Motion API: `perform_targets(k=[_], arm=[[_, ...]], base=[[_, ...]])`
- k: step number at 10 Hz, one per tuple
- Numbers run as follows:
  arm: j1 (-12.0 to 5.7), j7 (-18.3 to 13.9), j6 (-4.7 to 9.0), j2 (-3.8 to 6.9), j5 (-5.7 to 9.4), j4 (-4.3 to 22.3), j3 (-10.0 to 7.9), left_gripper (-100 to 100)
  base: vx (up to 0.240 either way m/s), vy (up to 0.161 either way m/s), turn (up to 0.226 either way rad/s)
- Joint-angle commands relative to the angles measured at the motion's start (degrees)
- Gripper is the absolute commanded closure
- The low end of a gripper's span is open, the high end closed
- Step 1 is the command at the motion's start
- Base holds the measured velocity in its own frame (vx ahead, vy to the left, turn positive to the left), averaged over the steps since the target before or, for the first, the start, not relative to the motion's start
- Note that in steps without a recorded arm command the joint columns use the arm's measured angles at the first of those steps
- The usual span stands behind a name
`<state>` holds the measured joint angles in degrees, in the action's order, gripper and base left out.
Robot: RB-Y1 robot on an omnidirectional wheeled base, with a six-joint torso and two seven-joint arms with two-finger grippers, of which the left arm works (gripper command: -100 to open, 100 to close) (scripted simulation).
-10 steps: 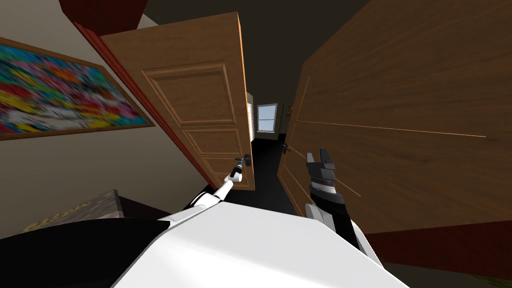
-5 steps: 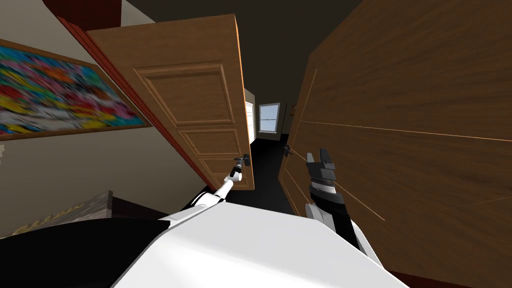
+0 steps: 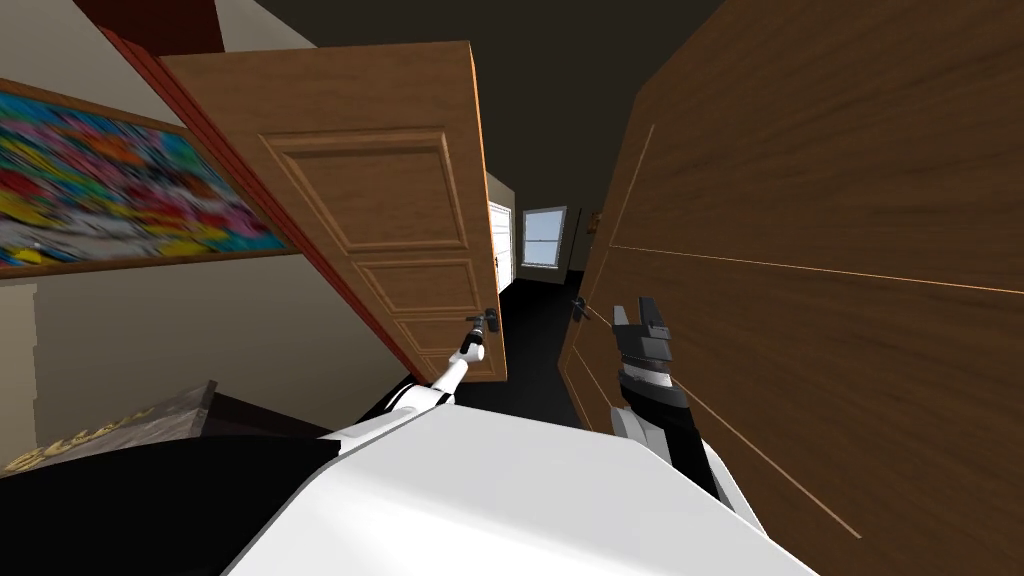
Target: Push the door open
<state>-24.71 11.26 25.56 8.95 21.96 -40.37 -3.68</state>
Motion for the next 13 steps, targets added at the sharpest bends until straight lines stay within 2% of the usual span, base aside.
perform_targets(k=[1, 4, 5, 6, 13], arm=[[-0.99, 0.5, 0.90, 0.26, 0.02, 1.3, -1.29, 100], [-1.49, 1.7, 0.99, -0.37, 0.01, 2.2, -2.97, 100], [-1.33, 1.4, 1.08, -0.37, 0.00, 2.5, -2.61, 100], [-1.90, 3.1, 1.59, -1.12, 0.25, 2.7, -3.80, 100], [-3.71, 9.6, 3.31, -4.99, 1.08, 3.9, -7.78, 100]], base=[[0.168, -0.072, 0.065], [0.169, -0.092, 0.077], [0.071, -0.027, 0.030], [0.123, -0.013, 0.130], [0.169, -0.012, 0.106]])
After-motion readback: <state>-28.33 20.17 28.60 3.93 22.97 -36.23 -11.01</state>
